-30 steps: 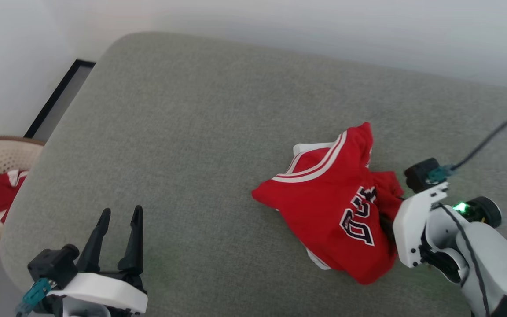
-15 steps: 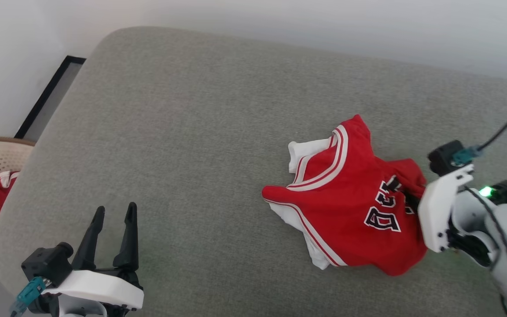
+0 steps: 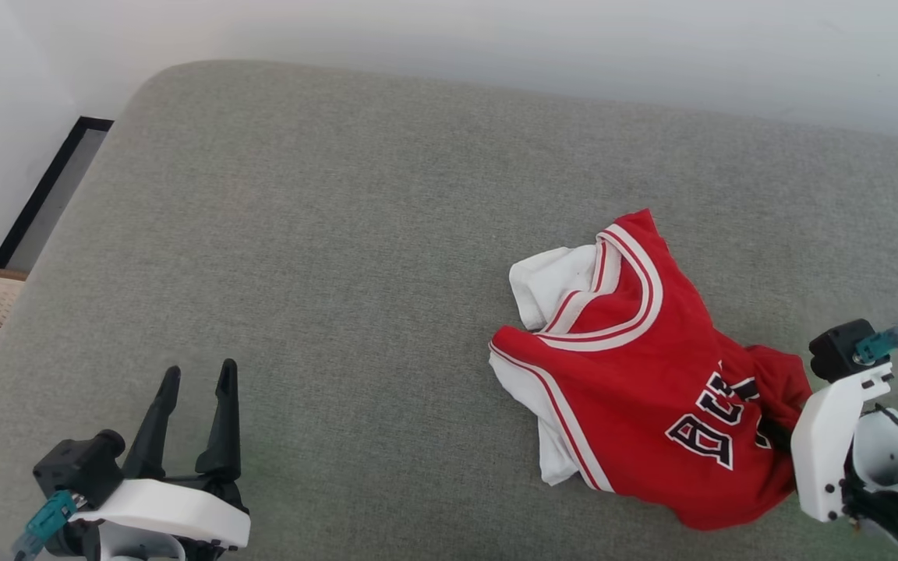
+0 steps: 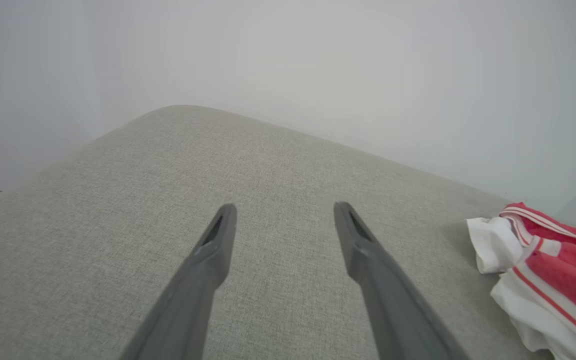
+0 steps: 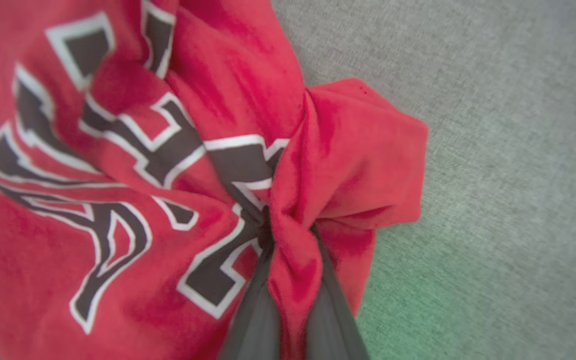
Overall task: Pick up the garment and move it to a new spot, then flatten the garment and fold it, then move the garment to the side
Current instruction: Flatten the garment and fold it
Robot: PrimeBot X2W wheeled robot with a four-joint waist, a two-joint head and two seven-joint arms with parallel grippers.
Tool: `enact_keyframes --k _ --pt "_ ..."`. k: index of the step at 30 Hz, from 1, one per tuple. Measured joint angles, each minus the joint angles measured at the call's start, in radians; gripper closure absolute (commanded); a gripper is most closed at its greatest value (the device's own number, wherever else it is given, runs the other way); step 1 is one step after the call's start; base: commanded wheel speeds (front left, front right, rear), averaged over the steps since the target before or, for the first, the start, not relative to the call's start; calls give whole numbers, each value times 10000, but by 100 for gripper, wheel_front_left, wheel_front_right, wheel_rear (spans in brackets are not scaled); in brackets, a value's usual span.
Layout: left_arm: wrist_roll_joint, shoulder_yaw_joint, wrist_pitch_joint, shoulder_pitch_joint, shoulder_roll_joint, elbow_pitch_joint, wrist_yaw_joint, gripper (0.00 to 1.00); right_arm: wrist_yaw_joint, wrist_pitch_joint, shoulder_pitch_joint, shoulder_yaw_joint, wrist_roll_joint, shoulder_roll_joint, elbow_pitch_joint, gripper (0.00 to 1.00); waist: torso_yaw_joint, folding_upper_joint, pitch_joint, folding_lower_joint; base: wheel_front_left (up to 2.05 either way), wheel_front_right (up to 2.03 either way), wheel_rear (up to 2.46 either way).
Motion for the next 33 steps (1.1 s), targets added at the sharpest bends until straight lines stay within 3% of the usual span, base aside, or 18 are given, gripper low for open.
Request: enact_keyframes --k 2,4,5,15,24,33 --pt "-15 -105 0 -11 35 13 0 0 -4 -4 176 -257 -205 234 -90 100 -45 0 12 0 0 0 0" --pt "-65 -190 0 -25 92 44 0 0 -2 -86 299 -523 -426 464 -165 51 -93 0 13 0 0 0 0" --pt "-100 -261 0 -51 142 67 -2 0 -2 -84 337 -690 -541 600 -159 0 -122 0 9 0 0 0 0" --pt "-1187 -1651 1030 -668 1141 -121 -2 0 -4 -385 647 -2178 -1237 1333 -1030 0 -567 0 -231 0 0 0 0" --pt "-2092 -2847 3058 -1311 2190 -556 -2 0 -2 -2299 846 -3419 -2134 2174 -2395 0 -1387 0 -403 0 0 0 0" --pt "-2663 -3657 4880 -1572 2414 -290 -2 0 -2 -4667 894 -4188 -3227 3076 -3231 0 -2296 0 -449 0 0 0 0"
